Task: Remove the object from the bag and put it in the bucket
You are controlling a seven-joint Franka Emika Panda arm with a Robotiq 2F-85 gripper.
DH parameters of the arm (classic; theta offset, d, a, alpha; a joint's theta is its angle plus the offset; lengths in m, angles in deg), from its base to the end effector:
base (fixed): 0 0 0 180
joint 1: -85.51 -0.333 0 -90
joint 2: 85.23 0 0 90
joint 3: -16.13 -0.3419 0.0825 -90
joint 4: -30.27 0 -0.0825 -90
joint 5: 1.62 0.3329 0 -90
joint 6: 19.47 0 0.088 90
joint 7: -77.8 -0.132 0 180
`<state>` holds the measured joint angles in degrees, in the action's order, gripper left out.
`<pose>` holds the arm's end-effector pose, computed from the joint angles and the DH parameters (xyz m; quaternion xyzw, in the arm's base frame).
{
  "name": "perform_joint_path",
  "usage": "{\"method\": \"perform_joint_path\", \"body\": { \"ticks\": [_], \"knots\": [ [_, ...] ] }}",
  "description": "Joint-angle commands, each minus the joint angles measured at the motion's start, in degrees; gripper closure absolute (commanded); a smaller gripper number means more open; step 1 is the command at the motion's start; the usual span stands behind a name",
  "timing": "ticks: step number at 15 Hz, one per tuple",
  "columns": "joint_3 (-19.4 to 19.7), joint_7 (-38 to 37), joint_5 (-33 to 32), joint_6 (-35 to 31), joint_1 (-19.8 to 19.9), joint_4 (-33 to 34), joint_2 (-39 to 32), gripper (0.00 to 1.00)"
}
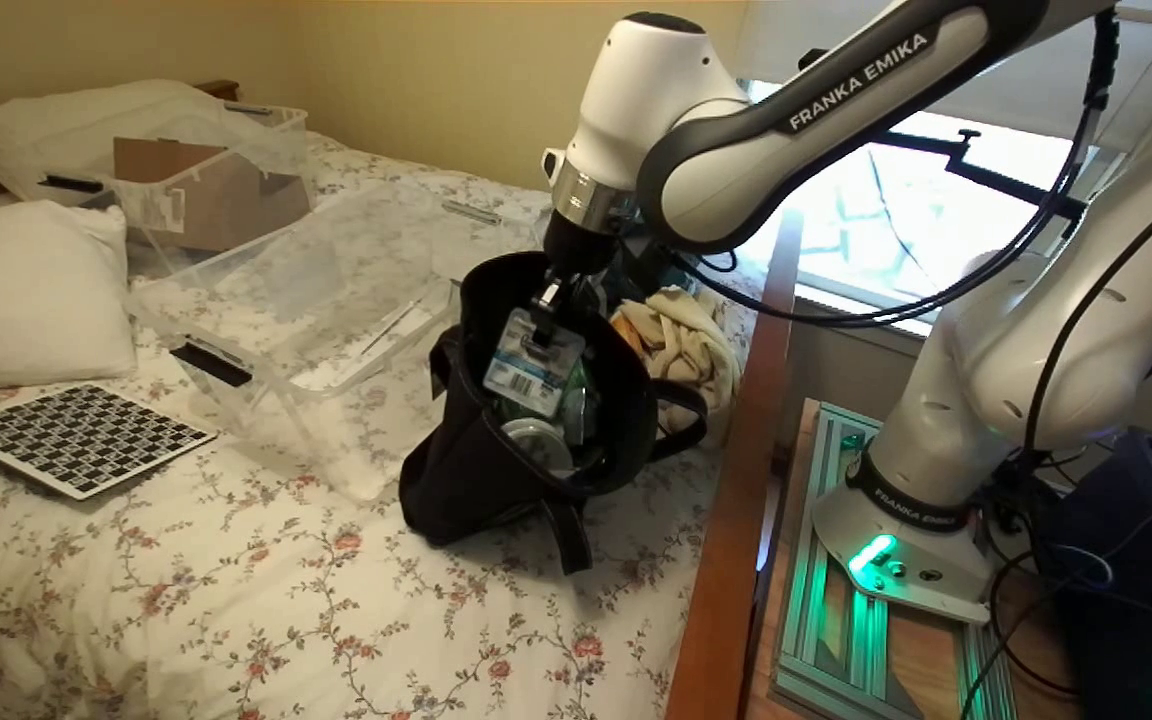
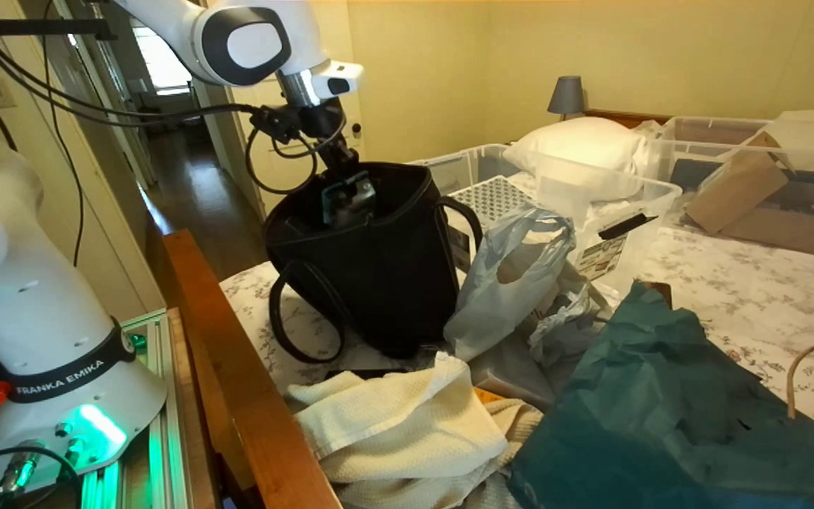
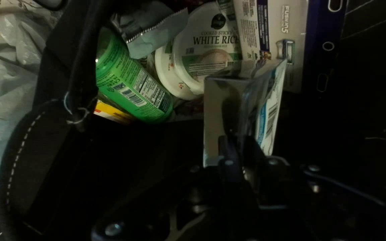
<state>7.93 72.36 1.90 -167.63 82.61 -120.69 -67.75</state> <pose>0.3857 0.0760 0.4081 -0.9916 -0.0246 -0.1257 0.0160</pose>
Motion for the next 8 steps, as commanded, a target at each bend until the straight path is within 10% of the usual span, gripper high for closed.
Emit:
{"method": "perform_joint_path", "body": {
  "ticks": [1,8],
  "knots": [
    [-1.3,-7.3,-4.1,2.9,1.3,-2.1,4.6,0.97],
    [0.7,-4.2,-1.7,1.4,-0.5,-0.3,1.8,0.97]
  ]
}}
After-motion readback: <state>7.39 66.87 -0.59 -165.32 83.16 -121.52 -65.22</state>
